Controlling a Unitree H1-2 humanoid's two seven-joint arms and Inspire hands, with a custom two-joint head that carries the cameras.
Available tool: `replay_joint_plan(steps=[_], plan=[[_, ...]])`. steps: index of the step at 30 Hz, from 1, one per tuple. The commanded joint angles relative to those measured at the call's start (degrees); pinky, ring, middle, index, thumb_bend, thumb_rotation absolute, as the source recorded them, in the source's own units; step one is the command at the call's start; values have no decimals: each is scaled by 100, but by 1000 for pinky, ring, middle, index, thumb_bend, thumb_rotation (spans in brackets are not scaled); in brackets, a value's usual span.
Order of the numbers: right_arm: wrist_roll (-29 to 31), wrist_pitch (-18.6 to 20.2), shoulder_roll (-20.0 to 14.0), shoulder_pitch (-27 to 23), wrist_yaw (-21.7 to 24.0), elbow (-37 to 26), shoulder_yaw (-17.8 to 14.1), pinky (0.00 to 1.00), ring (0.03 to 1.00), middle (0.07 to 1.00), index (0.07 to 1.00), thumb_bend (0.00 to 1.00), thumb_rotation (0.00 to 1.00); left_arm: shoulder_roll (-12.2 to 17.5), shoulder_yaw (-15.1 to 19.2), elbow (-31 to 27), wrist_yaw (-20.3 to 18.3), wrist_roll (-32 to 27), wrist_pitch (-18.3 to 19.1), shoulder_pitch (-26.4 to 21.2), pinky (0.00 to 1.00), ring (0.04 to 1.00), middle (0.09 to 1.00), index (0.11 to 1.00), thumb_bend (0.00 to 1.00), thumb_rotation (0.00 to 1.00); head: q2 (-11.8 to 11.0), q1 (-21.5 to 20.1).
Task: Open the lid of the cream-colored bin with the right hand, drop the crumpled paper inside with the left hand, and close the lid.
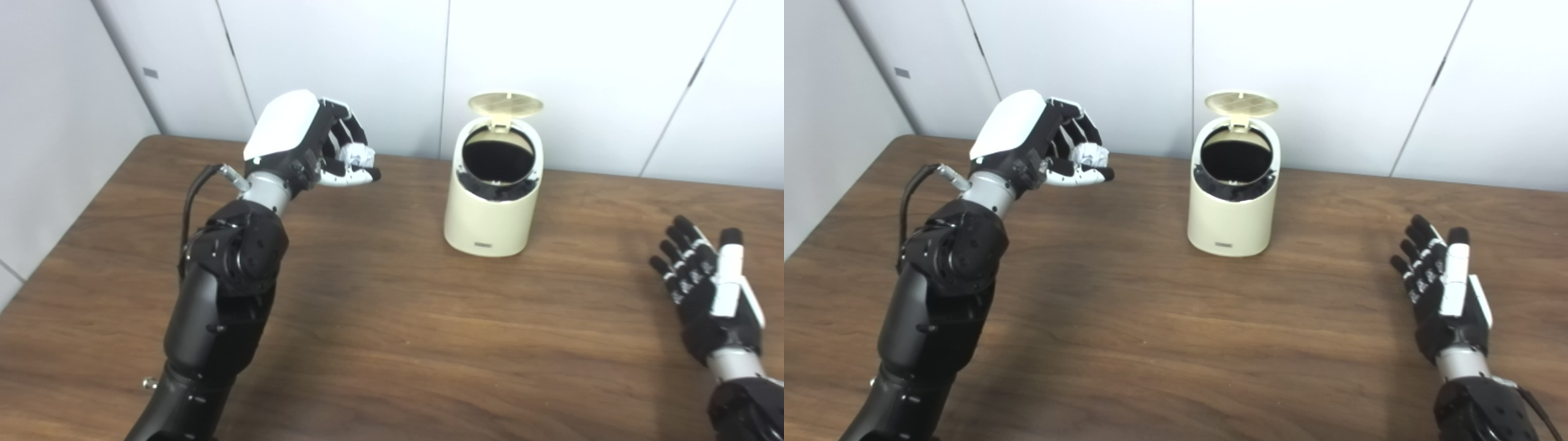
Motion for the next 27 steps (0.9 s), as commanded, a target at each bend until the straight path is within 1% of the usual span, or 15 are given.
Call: replay_joint_plan(steps=[1,5,7,8,9,11,14,18,27], plan=[[-70,-273,18,-165,24,-27,56,898,946,939,881,661,1000,-3,-52,-3,200,57,-97,-294,369,384,486,503,474,0,-20,-15],[-128,-292,61,-144,5,-54,123,887,944,938,883,657,1000,-53,-200,106,245,115,-106,-375,385,383,483,497,475,0,-99,-140],[-117,-305,82,-135,10,-61,131,890,944,938,885,648,1000,-97,-265,169,292,111,-121,-423,356,376,481,496,473,0,-119,-177],[-118,-319,88,-133,14,-49,137,892,942,936,885,631,1000,-125,-295,198,299,126,-107,-450,326,363,470,500,469,0,-131,-200],[-123,-336,98,-136,8,-32,137,899,945,938,887,628,1000,-149,-333,225,300,125,-106,-483,326,360,471,512,468,0,-145,-212],[-144,-374,108,-149,0,16,138,902,938,933,880,616,1000,-198,-398,267,343,79,-149,-537,328,352,466,505,467,0,-163,-224],[-188,-410,115,-164,-20,74,152,900,935,928,875,626,1000,-264,-499,314,423,73,-209,-597,331,362,469,499,469,0,-210,-254],[-189,-427,123,-155,-18,80,180,895,937,930,879,648,1000,-363,-624,375,527,125,-217,-643,299,381,479,502,469,0,-268,-301],[-270,-454,142,-145,-91,126,217,895,932,925,879,642,1000,-597,-777,590,723,61,-251,-751,302,390,498,495,470,0,-338,-353]])
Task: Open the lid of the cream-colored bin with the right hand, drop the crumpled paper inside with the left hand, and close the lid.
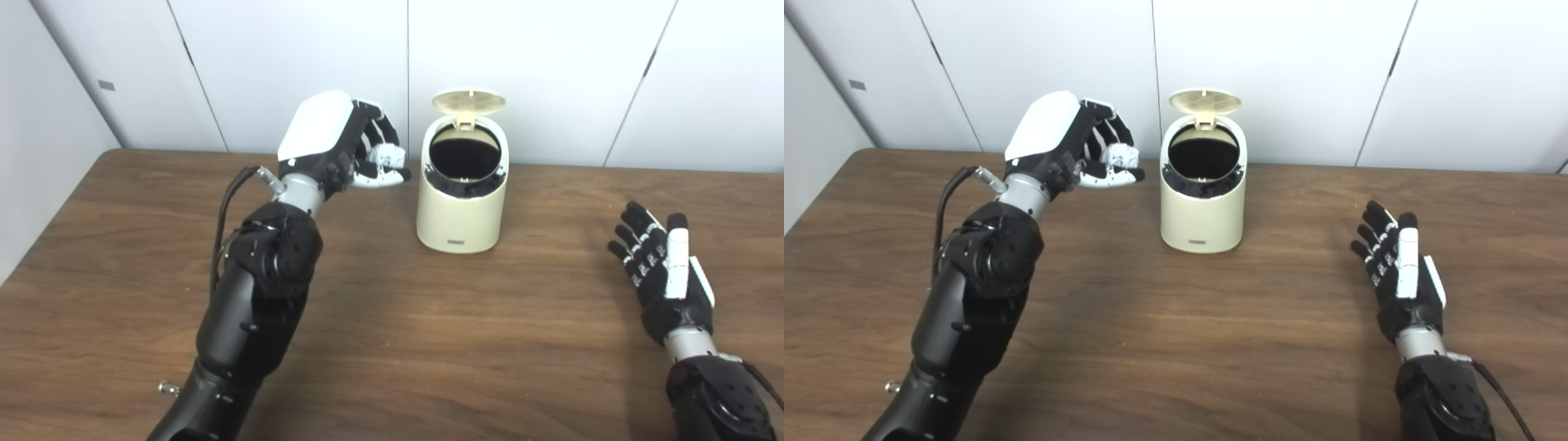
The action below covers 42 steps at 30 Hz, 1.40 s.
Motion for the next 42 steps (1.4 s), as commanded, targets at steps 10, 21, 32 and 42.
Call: replay_joint_plan(steps=[10,21,32,42], plan=[[-54,-217,46,-100,22,42,73,900,935,929,882,639,1000,-238,-121,302,400,-31,-279,-569,303,378,490,503,469,0,-58,-73],[-42,-279,27,-105,70,148,125,910,942,933,886,650,1000,-496,-225,745,683,-165,-350,-787,301,385,503,499,470,0,-100,-76],[-106,-205,55,-90,-7,78,175,909,938,921,872,658,1000,-685,-310,1097,1035,-119,-282,-900,281,375,468,512,467,0,-63,-105],[-78,-167,104,-101,-15,57,172,912,945,929,875,662,1000,-712,-367,1377,1345,-249,-462,-948,300,369,490,514,468,0,-55,-137]])
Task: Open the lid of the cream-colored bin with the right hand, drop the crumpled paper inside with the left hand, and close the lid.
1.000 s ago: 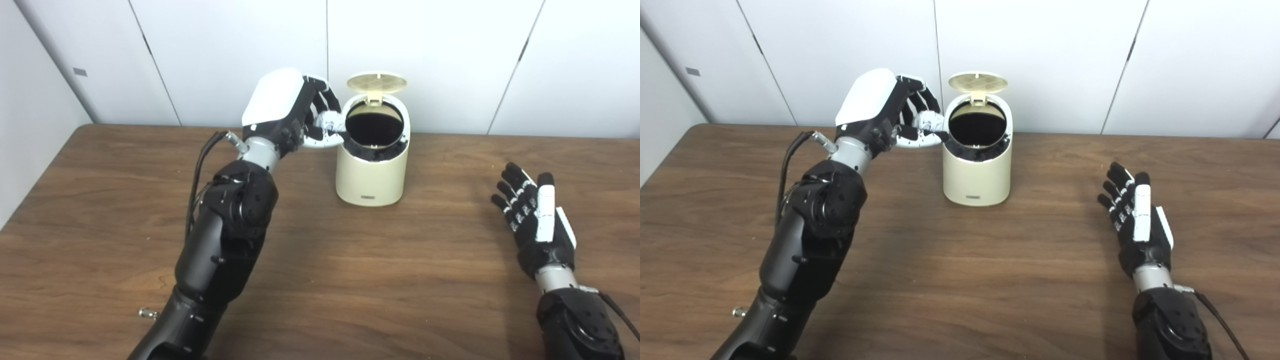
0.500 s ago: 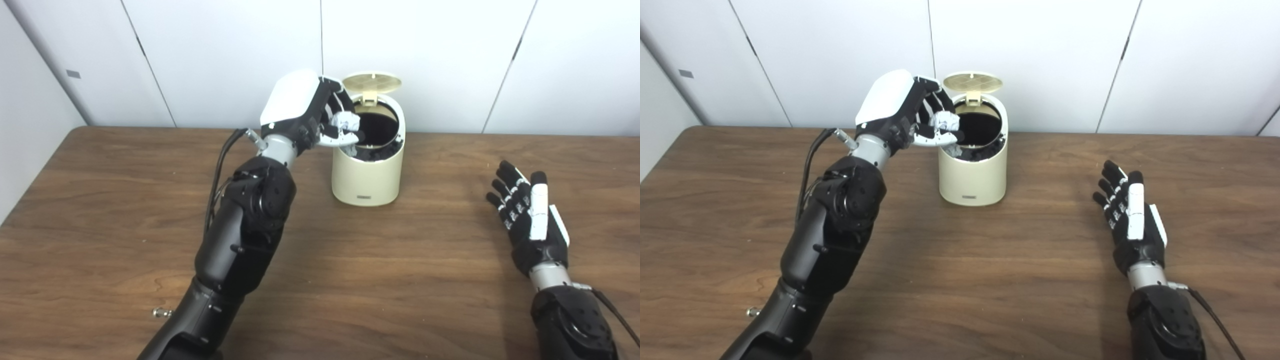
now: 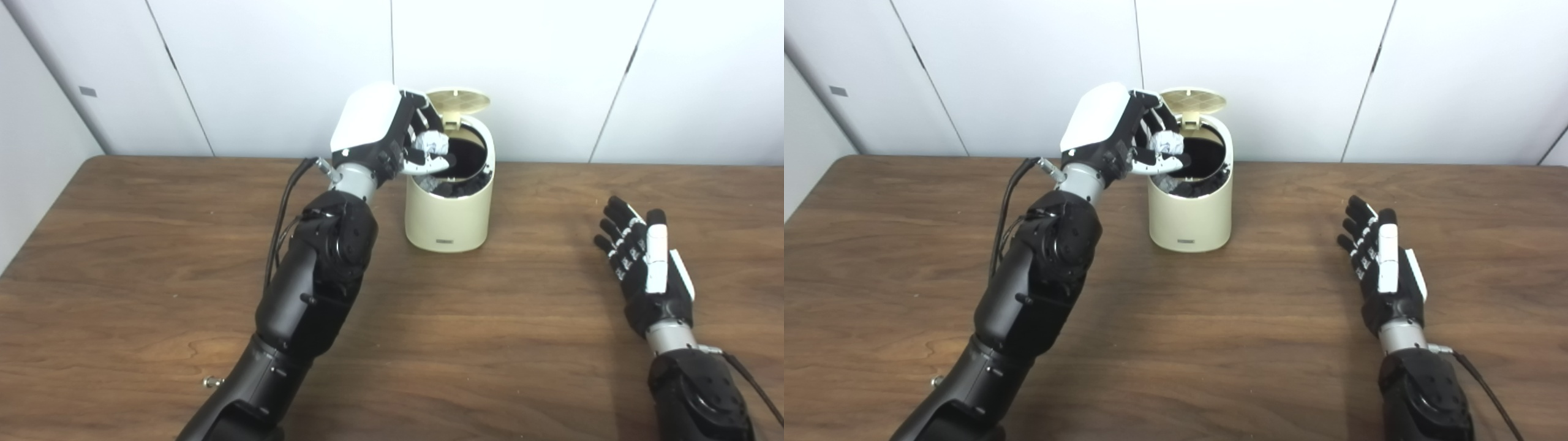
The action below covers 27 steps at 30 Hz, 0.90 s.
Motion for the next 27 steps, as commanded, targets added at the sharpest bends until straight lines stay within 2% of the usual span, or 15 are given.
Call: replay_joint_plan(steps=[1,12,19,27], plan=[[18,40,41,-91,27,-76,39,913,944,929,873,660,1000,-15,-15,2,224,-23,-180,-378,301,370,493,510,468,0,8,5],[-20,42,67,-87,-8,-106,29,914,936,923,873,664,1000,-72,-104,312,321,-13,-149,-484,305,367,473,513,468,0,14,-17],[-36,55,70,-76,-6,-129,49,922,942,929,879,655,1000,-137,-114,501,513,-215,-284,-485,278,377,482,522,466,0,2,-34],[-50,110,131,-95,-102,-176,43,910,934,920,872,649,1000,-271,-182,670,716,-237,-263,-514,271,370,479,517,465,0,-7,-37]])
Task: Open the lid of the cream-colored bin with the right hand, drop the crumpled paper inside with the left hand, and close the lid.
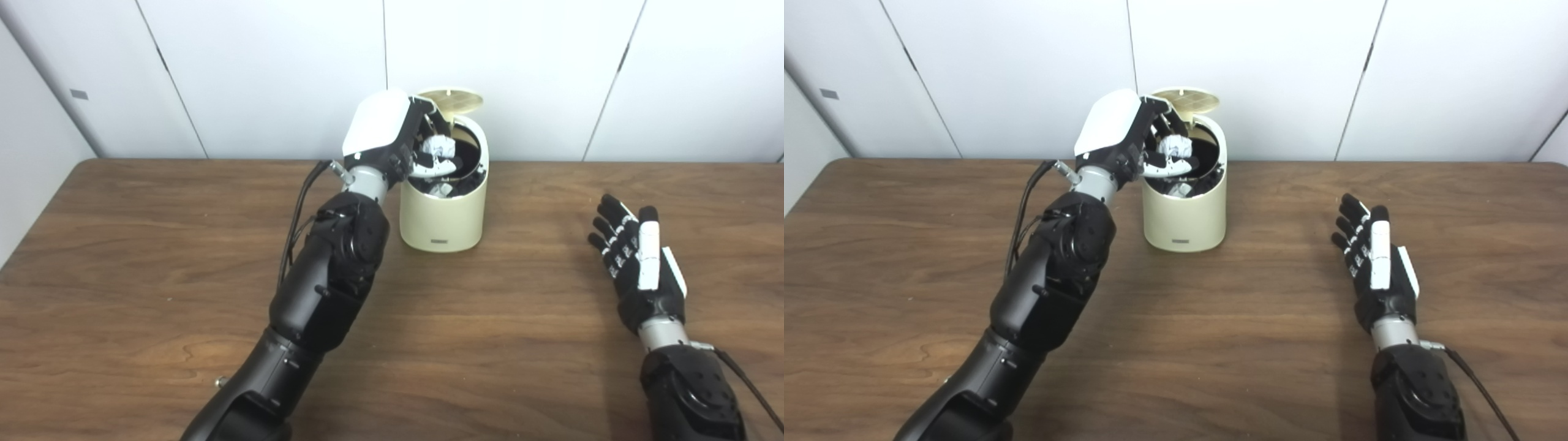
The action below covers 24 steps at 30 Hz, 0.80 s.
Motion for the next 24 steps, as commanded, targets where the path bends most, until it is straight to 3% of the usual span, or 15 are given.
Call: replay_joint_plan(steps=[1,10,16,24], plan=[[-24,45,38,-84,21,-109,49,908,932,918,872,650,1000,-60,-28,-51,200,-17,-154,-343,273,369,476,518,465,0,-5,14],[21,54,5,-64,63,-149,85,917,941,925,872,642,1000,-86,-144,199,468,32,-178,-354,279,361,461,520,464,0,6,26],[8,148,15,-67,14,-202,80,904,933,908,851,644,1000,-105,-147,321,692,-49,-268,-296,298,386,499,510,470,0,15,28],[0,182,3,-64,24,-252,89,893,927,889,831,651,1000,-49,-275,322,552,133,-102,-325,277,389,493,548,466,0,6,27]])
